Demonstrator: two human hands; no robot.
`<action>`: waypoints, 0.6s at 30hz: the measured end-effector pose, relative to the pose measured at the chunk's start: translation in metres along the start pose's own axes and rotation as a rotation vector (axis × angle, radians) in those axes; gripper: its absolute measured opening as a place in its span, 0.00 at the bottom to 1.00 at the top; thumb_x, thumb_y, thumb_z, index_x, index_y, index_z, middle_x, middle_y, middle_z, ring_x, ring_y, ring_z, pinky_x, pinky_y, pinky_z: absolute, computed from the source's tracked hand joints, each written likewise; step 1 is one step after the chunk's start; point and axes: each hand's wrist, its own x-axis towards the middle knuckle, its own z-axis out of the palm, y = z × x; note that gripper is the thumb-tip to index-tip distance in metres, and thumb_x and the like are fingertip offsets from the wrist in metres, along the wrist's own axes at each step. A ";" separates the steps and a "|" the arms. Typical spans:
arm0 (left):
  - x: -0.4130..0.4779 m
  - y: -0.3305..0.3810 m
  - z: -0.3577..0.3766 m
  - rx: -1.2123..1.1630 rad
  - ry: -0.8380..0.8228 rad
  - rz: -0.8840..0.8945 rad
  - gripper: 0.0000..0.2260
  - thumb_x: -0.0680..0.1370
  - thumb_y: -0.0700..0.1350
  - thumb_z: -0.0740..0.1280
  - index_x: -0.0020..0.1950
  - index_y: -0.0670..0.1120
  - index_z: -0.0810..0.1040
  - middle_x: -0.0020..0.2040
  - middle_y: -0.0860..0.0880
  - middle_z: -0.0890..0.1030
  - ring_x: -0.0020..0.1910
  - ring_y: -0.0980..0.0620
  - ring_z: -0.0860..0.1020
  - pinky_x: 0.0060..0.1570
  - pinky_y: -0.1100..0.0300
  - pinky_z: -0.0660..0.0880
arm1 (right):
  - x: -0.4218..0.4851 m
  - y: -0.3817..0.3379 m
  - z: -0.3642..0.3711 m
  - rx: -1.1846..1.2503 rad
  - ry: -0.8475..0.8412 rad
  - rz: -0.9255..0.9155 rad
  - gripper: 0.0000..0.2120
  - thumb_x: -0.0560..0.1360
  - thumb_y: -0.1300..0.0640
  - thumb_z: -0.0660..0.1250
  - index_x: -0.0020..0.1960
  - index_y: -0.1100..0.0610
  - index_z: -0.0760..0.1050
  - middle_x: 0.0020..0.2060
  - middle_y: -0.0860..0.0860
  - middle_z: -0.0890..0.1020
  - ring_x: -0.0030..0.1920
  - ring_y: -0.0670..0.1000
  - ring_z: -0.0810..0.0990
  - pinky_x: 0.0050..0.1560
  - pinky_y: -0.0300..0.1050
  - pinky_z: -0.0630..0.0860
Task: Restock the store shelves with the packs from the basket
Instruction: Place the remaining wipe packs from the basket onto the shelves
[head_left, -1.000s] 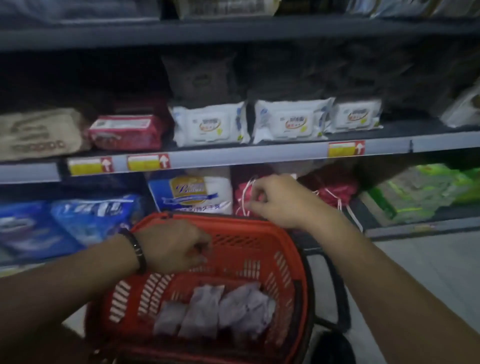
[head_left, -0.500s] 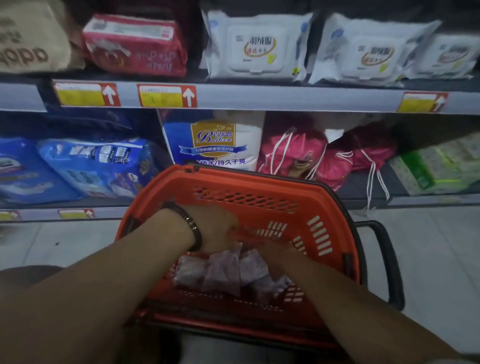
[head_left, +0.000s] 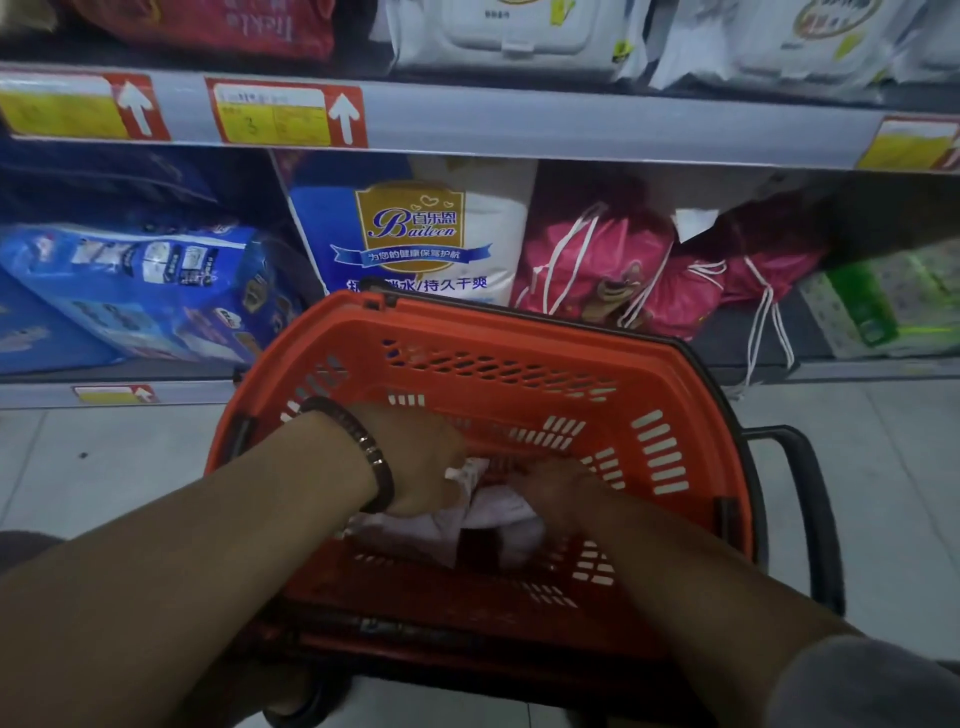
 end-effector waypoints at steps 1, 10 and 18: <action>0.000 0.000 0.000 -0.005 -0.007 -0.003 0.19 0.85 0.55 0.60 0.70 0.48 0.77 0.67 0.47 0.80 0.64 0.46 0.78 0.57 0.59 0.72 | -0.006 -0.003 -0.010 0.035 -0.005 -0.007 0.44 0.63 0.29 0.70 0.73 0.50 0.74 0.67 0.53 0.81 0.67 0.56 0.80 0.68 0.51 0.77; -0.009 -0.020 -0.004 0.032 0.027 -0.061 0.21 0.82 0.57 0.65 0.71 0.48 0.78 0.67 0.46 0.81 0.65 0.44 0.79 0.63 0.58 0.75 | -0.072 -0.007 -0.094 0.199 -0.008 0.017 0.36 0.59 0.40 0.84 0.60 0.54 0.79 0.49 0.51 0.86 0.46 0.55 0.86 0.47 0.55 0.86; -0.048 -0.038 -0.016 -0.376 0.044 -0.009 0.52 0.68 0.66 0.78 0.84 0.56 0.53 0.74 0.55 0.72 0.54 0.57 0.80 0.52 0.65 0.77 | -0.229 -0.012 -0.157 0.962 0.342 -0.131 0.24 0.68 0.64 0.82 0.62 0.59 0.80 0.55 0.54 0.89 0.55 0.58 0.88 0.56 0.55 0.85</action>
